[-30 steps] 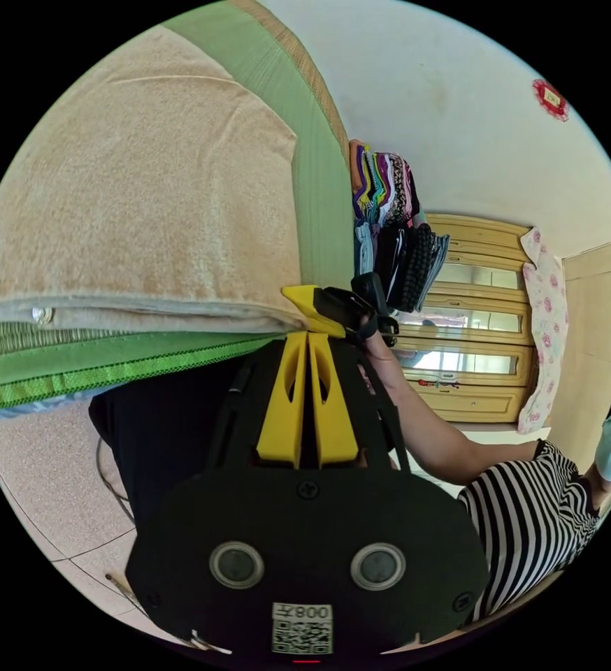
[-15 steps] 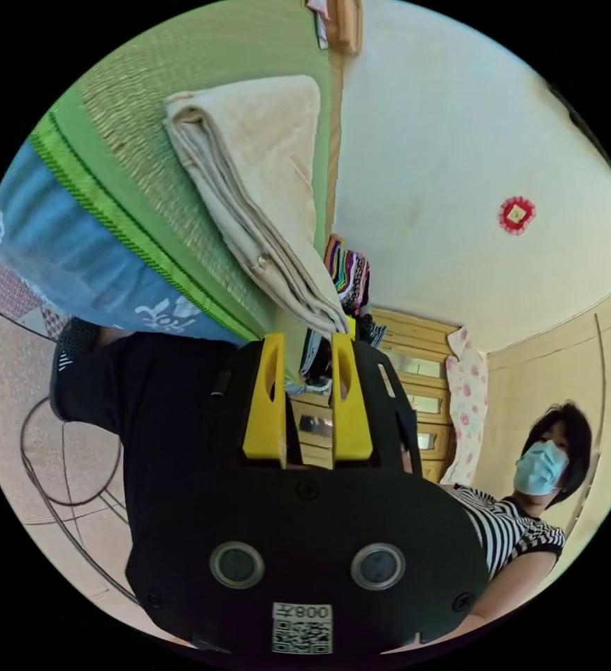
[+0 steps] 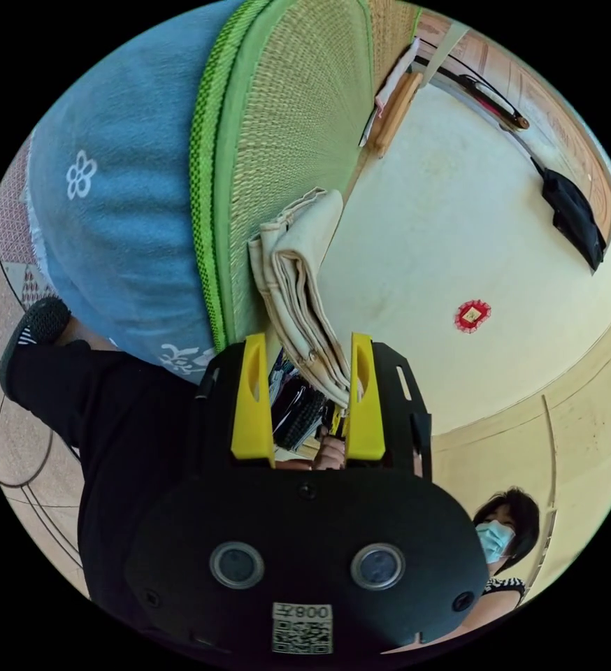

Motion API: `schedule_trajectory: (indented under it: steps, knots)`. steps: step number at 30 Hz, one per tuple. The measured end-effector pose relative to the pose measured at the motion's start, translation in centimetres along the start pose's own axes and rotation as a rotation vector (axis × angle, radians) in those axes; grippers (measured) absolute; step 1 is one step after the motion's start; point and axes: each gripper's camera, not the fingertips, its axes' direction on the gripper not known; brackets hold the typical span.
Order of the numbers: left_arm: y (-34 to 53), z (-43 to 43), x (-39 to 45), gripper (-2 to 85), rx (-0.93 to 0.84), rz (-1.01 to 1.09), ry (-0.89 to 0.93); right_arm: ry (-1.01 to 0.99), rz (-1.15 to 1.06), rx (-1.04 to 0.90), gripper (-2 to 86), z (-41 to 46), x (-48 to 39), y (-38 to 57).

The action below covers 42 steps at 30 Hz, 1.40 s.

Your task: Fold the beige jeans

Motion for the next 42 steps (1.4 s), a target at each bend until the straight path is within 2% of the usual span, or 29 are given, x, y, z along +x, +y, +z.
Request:
schedule_trajectory:
  steps: [3,11,21,27,36,42]
  knots:
    - [1.0,1.8,0.8,16.0,-0.004,-0.009,-0.029,0.005,-0.009,0.007,2.1,-1.0,-2.2,2.0]
    - [6.3,7.7,3.6,8.0,-0.023,-0.001,-0.088,0.033,-0.036,0.029,1.6,-5.2,-7.8,9.6]
    - [16.1,17.2,10.5,7.3,-0.187,0.13,-0.185,-0.093,-0.024,0.141,1.0,-13.0,-12.1,22.7]
    - [23.0,26.3,14.5,7.2,-0.276,0.18,-0.207,-0.156,-0.048,0.252,0.7,-19.0,-16.1,30.2]
    - [33.4,48.5,24.1,7.1,-0.505,0.362,-0.187,-0.178,-0.191,0.479,0.8,-33.6,-25.7,37.7]
    - [43.3,71.0,34.9,7.1,-0.712,0.585,-0.052,-0.098,-0.409,0.705,0.7,-49.7,-36.4,40.8]
